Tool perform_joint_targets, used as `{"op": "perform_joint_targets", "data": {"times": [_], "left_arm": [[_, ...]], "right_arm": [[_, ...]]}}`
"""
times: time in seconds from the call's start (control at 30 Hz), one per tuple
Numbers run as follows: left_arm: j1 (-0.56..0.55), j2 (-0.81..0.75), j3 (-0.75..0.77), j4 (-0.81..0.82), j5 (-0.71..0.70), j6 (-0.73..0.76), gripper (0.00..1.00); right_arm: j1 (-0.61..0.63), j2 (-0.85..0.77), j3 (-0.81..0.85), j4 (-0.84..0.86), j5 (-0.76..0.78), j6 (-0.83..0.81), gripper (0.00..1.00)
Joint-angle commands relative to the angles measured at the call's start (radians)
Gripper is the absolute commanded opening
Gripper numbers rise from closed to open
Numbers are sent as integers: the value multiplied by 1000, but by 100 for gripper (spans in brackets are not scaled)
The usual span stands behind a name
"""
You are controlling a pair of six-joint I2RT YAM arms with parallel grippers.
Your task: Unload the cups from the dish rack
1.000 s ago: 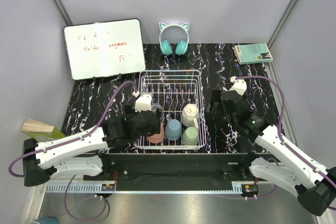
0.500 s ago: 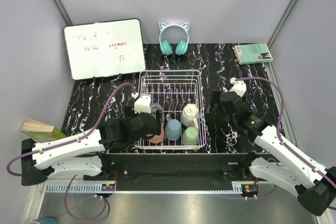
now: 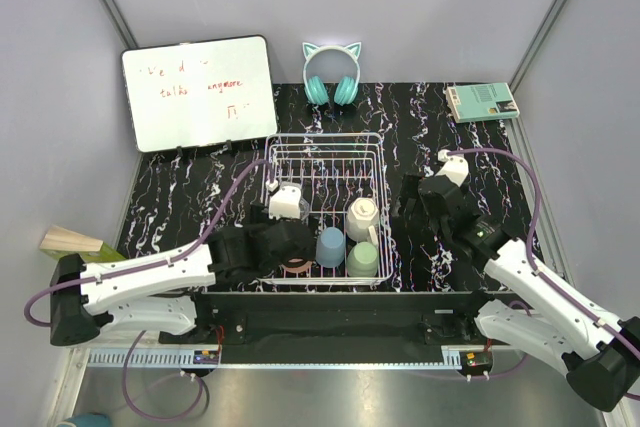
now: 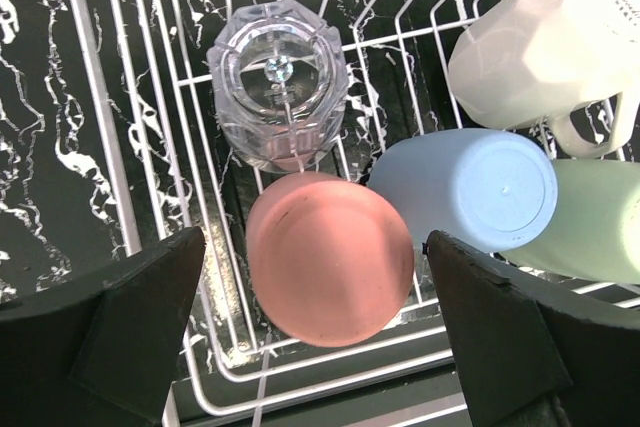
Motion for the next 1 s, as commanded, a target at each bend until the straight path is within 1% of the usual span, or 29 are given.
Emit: {"op": "perform_joint_targets", "data": {"times": [0.0, 0.13, 0.23, 0.33, 0.4, 0.43, 0.47, 0.53, 0.57, 0.6, 0.63, 0.67, 0.7, 0.77, 0.93, 0.97], "left_arm": [[-4, 15, -20, 76, 2, -10, 99], [-4, 37, -31, 90, 17, -7, 98], [-5, 40, -40, 98, 23, -10, 96], [-5, 43, -48, 104, 25, -10, 92], [-5, 46, -56, 107, 29, -12, 87], [-5, 45, -56, 107, 33, -13, 83], [-4, 45, -59, 108, 34, -13, 75], [-5, 42, -59, 108, 34, -12, 65], [-5, 38, -59, 108, 34, -10, 51], [-5, 37, -59, 107, 33, -6, 43], [-5, 35, -56, 105, 31, -3, 33], [-4, 29, -54, 98, 23, -1, 3], [-7, 23, -42, 89, 17, -1, 0], [-12, -4, -21, 62, -13, 20, 0], [-12, -43, 128, -36, -76, 85, 0], [-12, -46, 177, -43, -88, 109, 0]], "right_arm": [[9, -10, -5, 18, 5, 13, 100], [8, -14, -9, 20, 3, 15, 100], [9, -19, -14, 20, 2, 16, 100], [8, -22, -17, 20, -1, 21, 100], [8, -22, -18, 18, -3, 22, 100], [9, -23, -17, 18, -3, 24, 100], [9, -24, -17, 18, -3, 24, 100], [9, -28, -17, 18, -3, 22, 100], [9, -28, -17, 18, -3, 24, 100], [9, -28, -18, 18, -3, 22, 100], [8, -31, -21, 18, -4, 24, 100], [9, -31, -21, 20, -4, 25, 100], [8, -31, -21, 18, -4, 26, 100], [9, -36, -21, 15, -4, 24, 100], [9, -51, -20, 7, 0, 22, 100], [9, -53, -20, 6, 0, 21, 100]]}}
